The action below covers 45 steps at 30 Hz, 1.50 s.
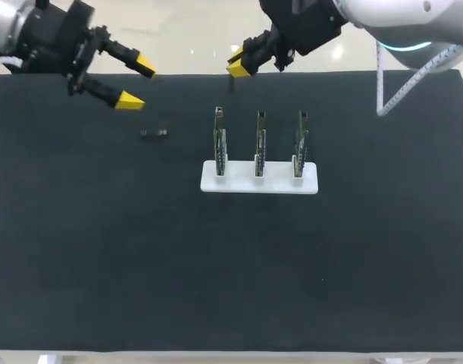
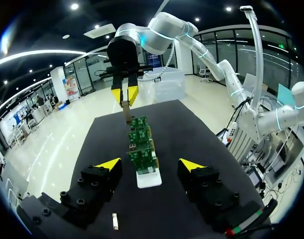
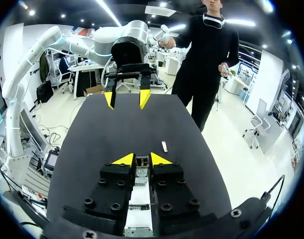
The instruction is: Pick up the optical module with the left hand, and insert it into the network port with the right hand.
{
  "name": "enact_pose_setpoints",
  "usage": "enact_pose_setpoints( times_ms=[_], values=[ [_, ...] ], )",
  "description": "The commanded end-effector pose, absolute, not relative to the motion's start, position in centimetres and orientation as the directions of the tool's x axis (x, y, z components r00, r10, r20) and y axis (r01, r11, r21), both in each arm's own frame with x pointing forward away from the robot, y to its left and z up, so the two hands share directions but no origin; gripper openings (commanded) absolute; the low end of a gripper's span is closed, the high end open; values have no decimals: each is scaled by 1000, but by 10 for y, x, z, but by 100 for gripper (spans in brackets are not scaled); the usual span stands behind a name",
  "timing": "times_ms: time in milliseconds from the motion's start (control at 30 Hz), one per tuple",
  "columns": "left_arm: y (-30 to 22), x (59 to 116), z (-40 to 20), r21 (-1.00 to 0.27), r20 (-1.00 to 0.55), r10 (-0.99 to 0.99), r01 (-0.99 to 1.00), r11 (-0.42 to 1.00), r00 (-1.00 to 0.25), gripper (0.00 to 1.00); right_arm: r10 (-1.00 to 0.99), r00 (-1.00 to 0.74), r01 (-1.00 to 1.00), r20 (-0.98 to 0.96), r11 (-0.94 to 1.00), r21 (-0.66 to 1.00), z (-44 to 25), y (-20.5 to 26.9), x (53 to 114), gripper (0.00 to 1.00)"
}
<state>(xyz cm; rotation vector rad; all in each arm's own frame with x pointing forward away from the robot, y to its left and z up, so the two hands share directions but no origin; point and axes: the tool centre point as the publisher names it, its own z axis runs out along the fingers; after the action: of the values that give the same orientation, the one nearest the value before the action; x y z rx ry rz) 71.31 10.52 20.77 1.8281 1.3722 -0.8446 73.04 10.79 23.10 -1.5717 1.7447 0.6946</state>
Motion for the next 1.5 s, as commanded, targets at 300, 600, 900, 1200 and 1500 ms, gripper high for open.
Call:
enact_pose_setpoints(
  times_ms=[300,600,900,1200,1500],
  values=[
    [128,721,218,93,-807,548,965,-247,218,100,-625,-37,-994,-780,107,-39,235,113,738,0],
    [128,721,218,93,-807,548,965,-247,218,100,-635,-36,-996,-772,83,-22,237,105,742,0],
    [128,721,218,93,-807,548,965,-247,218,100,-654,-38,-998,-755,69,-10,231,90,745,0],
    [128,721,218,93,-807,548,965,-247,218,100,-678,-22,-1000,-735,29,2,221,72,745,0],
    [128,721,218,93,-807,548,965,-247,218,100,-672,-2,-1000,-741,11,-6,209,61,740,0]
  ],
)
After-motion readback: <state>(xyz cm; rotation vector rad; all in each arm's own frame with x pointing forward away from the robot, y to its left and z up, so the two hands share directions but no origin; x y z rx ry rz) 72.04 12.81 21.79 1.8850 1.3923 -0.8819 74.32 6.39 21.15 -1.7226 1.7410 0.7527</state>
